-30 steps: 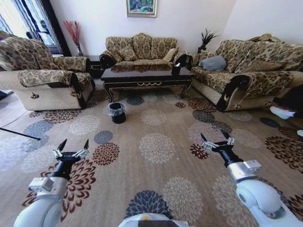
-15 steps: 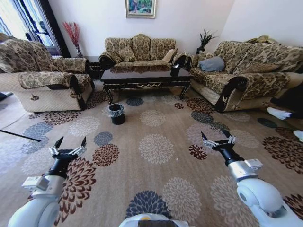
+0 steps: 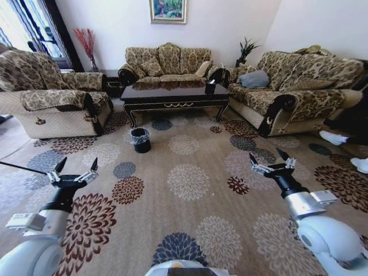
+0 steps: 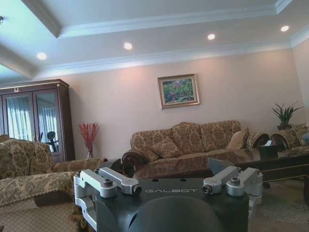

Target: Move to the front of the table and pick up the trash from the floor, then place it into the trash bin.

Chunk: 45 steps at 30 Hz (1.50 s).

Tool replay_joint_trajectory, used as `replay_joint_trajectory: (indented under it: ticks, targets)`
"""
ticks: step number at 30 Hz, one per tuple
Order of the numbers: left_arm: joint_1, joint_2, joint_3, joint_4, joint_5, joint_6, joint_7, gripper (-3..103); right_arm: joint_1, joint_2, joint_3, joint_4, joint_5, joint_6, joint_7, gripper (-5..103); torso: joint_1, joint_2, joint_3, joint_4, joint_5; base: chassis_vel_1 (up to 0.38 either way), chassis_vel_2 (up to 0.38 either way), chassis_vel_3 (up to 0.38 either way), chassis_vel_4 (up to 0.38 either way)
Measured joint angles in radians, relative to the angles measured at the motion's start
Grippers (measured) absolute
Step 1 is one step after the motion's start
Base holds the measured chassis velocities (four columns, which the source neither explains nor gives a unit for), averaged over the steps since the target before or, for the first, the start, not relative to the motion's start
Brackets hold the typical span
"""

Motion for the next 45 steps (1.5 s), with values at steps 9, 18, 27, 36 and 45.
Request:
replay_joint_trajectory:
  ticks: [9,18,27,36,45]
  targets:
    - [0.011,-0.004,-0.014,-0.025,-0.005,0.000,0.002,100,-0.009,-0.006,0.033,0.028,0.019,-0.005,0.009,100,0.013,0.034,0.020,0.0000,0.0000,0.000,0.000,0.000,0.000]
    - [0.023,-0.010,-0.050,-0.047,-0.009,-0.002,0.003,100,-0.001,-0.012,0.051,0.050,0.043,-0.016,0.026,100,0.028,0.071,0.043,0.0000,0.0000,0.000,0.000,0.000,0.000]
    - [0.001,0.001,-0.115,0.000,-0.028,-0.006,0.006,100,0.040,-0.038,0.120,-0.004,0.104,-0.029,0.041,100,0.044,0.109,0.066,0.0000,0.0000,0.000,0.000,0.000,0.000]
    - [-0.038,0.036,-0.192,0.077,-0.085,-0.005,0.010,100,0.069,-0.051,0.143,-0.080,0.127,-0.029,0.041,100,0.059,0.148,0.089,0.0000,0.0000,0.000,0.000,0.000,0.000]
    - [-0.077,0.060,-0.241,0.172,-0.121,-0.010,0.017,100,0.092,-0.064,0.203,-0.161,0.160,-0.026,0.035,100,0.076,0.187,0.112,0.0000,-0.0001,0.000,0.000,0.000,0.000]
